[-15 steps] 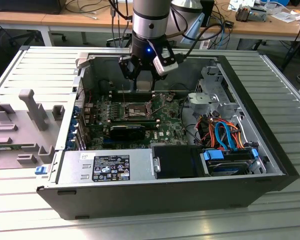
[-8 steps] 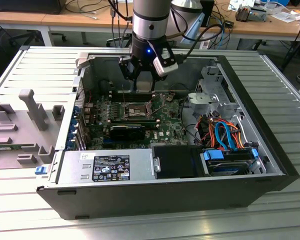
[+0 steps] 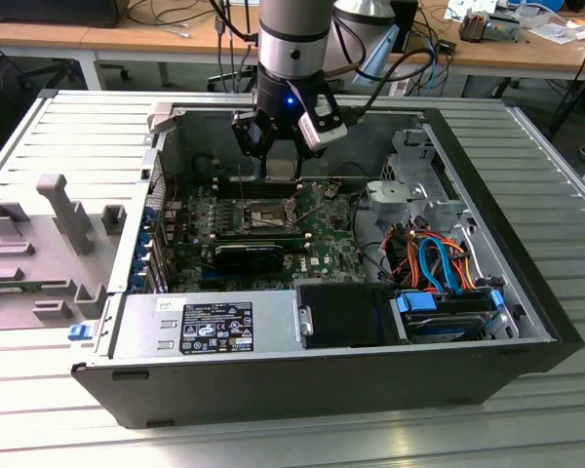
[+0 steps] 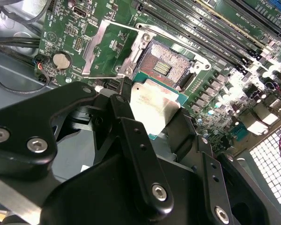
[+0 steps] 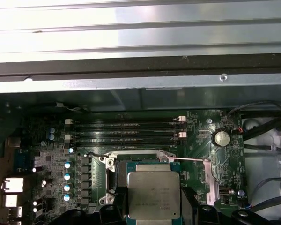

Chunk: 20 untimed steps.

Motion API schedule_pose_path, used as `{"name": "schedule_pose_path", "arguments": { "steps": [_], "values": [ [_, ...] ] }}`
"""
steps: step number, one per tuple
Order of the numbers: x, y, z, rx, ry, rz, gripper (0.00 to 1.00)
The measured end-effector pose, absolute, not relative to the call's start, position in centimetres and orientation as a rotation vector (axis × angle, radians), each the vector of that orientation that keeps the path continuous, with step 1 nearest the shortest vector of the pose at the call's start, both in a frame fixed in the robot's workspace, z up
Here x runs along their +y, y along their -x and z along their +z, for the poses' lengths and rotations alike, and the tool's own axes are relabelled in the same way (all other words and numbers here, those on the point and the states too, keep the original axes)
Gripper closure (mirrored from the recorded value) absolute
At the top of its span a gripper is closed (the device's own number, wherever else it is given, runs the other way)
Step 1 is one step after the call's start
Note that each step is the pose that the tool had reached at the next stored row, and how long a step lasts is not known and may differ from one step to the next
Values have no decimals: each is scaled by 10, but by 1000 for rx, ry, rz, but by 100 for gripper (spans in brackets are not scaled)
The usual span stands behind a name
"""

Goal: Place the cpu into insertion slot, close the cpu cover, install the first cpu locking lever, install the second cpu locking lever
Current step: 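Place the cpu into insertion slot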

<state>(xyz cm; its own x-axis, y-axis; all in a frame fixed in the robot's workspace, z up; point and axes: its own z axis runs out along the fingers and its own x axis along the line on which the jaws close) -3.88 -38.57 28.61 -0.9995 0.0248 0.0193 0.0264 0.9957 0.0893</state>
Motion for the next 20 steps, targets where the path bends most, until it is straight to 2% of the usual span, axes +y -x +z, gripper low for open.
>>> {"name": "schedule_pose_path", "arguments": {
  "steps": [20],
  "values": [
    [-388, 39, 283, -3120, 40, -140, 46]
  ]
}}
